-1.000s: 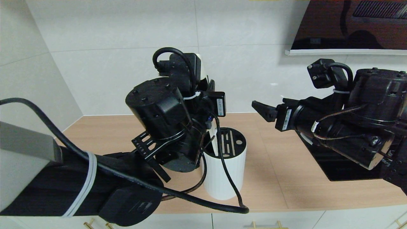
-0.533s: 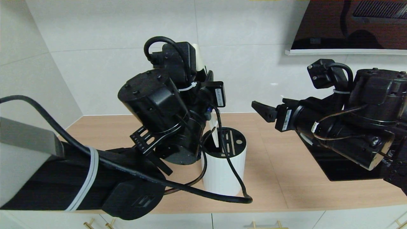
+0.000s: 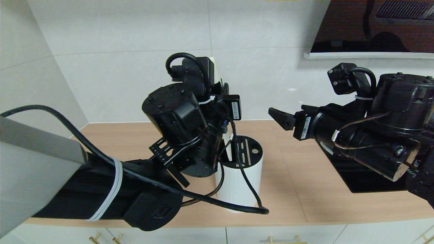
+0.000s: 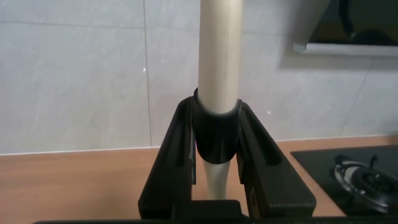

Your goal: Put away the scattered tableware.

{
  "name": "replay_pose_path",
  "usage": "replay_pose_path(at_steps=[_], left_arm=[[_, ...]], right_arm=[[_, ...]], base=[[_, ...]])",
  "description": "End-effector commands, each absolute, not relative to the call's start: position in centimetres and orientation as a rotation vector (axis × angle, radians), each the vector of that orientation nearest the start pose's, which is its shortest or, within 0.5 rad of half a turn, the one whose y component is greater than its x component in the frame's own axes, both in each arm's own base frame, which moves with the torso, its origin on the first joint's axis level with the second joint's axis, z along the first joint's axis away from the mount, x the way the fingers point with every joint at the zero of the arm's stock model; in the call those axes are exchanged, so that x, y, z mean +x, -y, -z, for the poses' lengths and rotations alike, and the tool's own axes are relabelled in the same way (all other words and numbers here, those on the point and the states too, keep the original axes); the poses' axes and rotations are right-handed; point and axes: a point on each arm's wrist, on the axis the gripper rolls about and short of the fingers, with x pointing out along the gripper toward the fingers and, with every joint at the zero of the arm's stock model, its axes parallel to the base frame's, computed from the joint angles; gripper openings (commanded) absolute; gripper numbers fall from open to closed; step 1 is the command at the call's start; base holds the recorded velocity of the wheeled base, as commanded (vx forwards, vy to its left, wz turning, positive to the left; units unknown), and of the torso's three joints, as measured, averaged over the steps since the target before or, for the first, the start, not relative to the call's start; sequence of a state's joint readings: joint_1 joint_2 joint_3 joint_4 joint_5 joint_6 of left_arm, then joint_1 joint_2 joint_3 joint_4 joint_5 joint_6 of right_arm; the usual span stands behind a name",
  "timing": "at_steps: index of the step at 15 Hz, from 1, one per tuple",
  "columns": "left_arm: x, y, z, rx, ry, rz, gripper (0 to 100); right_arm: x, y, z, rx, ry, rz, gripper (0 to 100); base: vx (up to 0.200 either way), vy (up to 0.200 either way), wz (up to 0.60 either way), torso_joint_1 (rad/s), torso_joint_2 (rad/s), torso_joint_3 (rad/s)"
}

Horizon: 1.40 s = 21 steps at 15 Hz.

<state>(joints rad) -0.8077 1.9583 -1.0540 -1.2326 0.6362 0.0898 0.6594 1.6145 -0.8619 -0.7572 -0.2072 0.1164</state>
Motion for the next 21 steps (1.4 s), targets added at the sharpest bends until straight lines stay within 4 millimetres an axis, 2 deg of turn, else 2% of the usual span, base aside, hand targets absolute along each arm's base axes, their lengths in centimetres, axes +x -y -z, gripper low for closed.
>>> replay_pose_path(at_steps=[1, 5, 12, 15, 21], left_arm=[[27.1, 26.4, -21.1, -0.117, 0.240, 0.158, 0], [27.6, 26.9, -19.9, -0.109, 0.229, 0.159, 0], [28.4, 28.0, -15.6, -0.063, 0.159, 0.137, 0], [28.1, 28.7, -14.1, -0.061, 0.130, 0.149, 0], [27.5, 28.8, -11.5, -0.015, 0.066, 0.170, 0]], right_arm=[[23.6, -17.7, -23.5, 0.115, -0.025, -0.452, 100], [23.6, -17.7, -23.5, 0.115, -0.025, -0.452, 100], [23.6, -17.7, -23.4, 0.114, -0.028, -0.452, 100], [23.7, -17.8, -23.4, 0.113, -0.029, -0.452, 100], [23.8, -17.9, -23.1, 0.109, -0.039, -0.451, 100]], base=[[0.000, 0.000, 0.00, 0.000, 0.00, 0.000], [0.000, 0.000, 0.00, 0.000, 0.00, 0.000], [0.000, 0.000, 0.00, 0.000, 0.00, 0.000], [0.000, 0.000, 0.00, 0.000, 0.00, 0.000], [0.000, 0.000, 0.00, 0.000, 0.00, 0.000]])
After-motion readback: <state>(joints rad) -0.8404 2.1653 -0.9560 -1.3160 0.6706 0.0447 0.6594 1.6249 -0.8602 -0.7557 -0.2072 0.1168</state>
